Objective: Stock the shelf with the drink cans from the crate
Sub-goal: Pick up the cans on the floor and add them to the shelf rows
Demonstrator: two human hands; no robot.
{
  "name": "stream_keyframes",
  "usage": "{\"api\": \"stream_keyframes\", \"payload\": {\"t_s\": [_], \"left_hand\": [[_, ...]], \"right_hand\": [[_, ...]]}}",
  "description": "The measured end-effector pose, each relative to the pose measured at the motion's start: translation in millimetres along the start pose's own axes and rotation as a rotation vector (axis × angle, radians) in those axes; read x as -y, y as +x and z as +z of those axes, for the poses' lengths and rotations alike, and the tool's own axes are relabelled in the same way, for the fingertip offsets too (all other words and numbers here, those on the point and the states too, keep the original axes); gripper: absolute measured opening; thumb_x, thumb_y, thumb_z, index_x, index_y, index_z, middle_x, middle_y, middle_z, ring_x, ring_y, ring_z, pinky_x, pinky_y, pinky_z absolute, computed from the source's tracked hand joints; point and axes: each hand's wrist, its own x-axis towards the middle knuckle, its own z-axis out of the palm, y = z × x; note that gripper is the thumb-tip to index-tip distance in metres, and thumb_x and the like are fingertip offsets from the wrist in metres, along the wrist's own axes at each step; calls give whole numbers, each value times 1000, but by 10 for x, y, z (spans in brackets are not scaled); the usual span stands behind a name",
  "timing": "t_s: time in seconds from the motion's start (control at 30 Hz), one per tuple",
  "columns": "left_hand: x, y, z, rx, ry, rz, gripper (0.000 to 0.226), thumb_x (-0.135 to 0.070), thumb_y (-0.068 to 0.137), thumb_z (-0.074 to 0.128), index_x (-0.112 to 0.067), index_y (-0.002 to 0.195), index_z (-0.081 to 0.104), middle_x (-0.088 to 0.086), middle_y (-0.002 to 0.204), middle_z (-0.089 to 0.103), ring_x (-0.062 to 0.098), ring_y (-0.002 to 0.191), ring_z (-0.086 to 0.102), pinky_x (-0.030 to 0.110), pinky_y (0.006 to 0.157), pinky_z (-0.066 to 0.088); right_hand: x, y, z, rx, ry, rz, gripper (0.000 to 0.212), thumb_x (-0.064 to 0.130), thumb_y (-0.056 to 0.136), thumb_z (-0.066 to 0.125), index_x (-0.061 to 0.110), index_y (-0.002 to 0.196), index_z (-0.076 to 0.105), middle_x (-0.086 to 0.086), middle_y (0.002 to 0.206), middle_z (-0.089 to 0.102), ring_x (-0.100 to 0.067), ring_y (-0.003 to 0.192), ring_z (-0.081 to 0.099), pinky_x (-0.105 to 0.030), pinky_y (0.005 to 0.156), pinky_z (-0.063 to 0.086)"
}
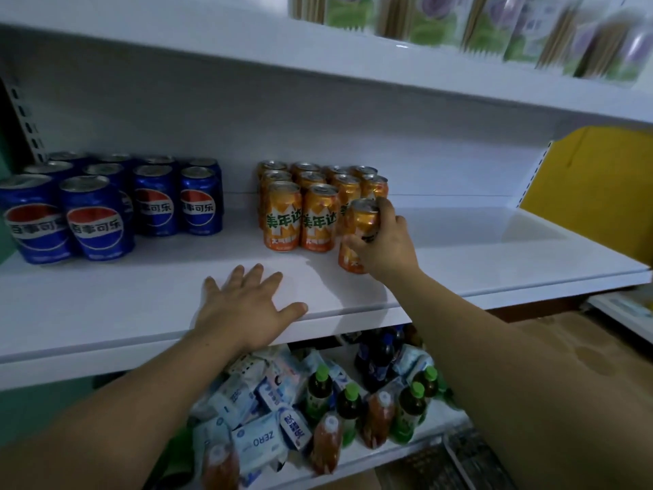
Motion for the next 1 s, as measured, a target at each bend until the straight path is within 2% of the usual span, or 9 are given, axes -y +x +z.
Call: {"api": "stream_keyframes", "payload": {"t_s": [0.2, 0.43, 0.57, 0.7, 0.77, 0.87, 1.0], "left_hand": [[-14, 13, 36, -3, 11, -4, 85, -81, 80, 11, -36, 151, 1, -5, 161, -6, 20, 148, -5, 57, 116, 1], [-18, 14, 51, -4, 18, -10, 83, -80, 81, 12, -36, 151, 1, -6, 161, -6, 19, 148, -6, 56, 117, 1], [-22, 16, 70, 1, 16, -7, 84, -81, 80, 11, -37, 151, 1, -6, 161, -6, 19, 148, -7, 56, 116, 1], [-14, 31, 57, -12, 7, -3, 84, -81, 80, 12, -36, 151, 2, -5, 161, -6, 20, 148, -6, 57, 116, 1], [-4, 81, 32, -16, -2, -4, 84, -81, 80, 12, -36, 151, 3, -5, 161, -4, 20, 148, -5, 57, 116, 1], [32, 91, -14, 13, -22, -9, 83, -80, 82, 14, -35, 151, 5, -4, 161, -3, 21, 148, -3, 57, 116, 1], [-47, -67, -96, 21, -79, 32, 79, -73, 87, 24, -29, 152, 14, 0, 161, 4, 21, 148, 3, 52, 118, 4]], "right_hand": [[-106, 313, 127, -22, 43, 2, 82, 37, 83, 69, 32, 147, 19, -11, 133, 48, -35, 119, 53, -48, 98, 46], [-189, 502, 276, -23, 56, 9, 79, 34, 87, 66, 21, 150, 20, -13, 138, 46, -34, 121, 50, -41, 96, 43], [-216, 551, 321, -14, 82, 14, 77, 32, 87, 65, 22, 149, 20, -11, 137, 51, -35, 119, 52, -38, 92, 43], [-144, 559, 308, 53, 106, 44, 82, 34, 88, 64, 25, 150, 10, -11, 140, 49, -35, 122, 51, -42, 98, 42], [-119, 527, 262, 83, 108, 81, 87, 40, 84, 66, 24, 150, 11, -12, 139, 49, -35, 123, 51, -46, 101, 43], [-106, 330, 13, 119, -8, 141, 82, 50, 83, 65, 18, 146, 24, -14, 139, 45, -34, 125, 49, -46, 101, 43], [-177, -97, -589, 197, -303, 170, 84, 55, 89, 56, 14, 152, 19, -12, 152, 33, -33, 131, 43, -39, 99, 41]]}}
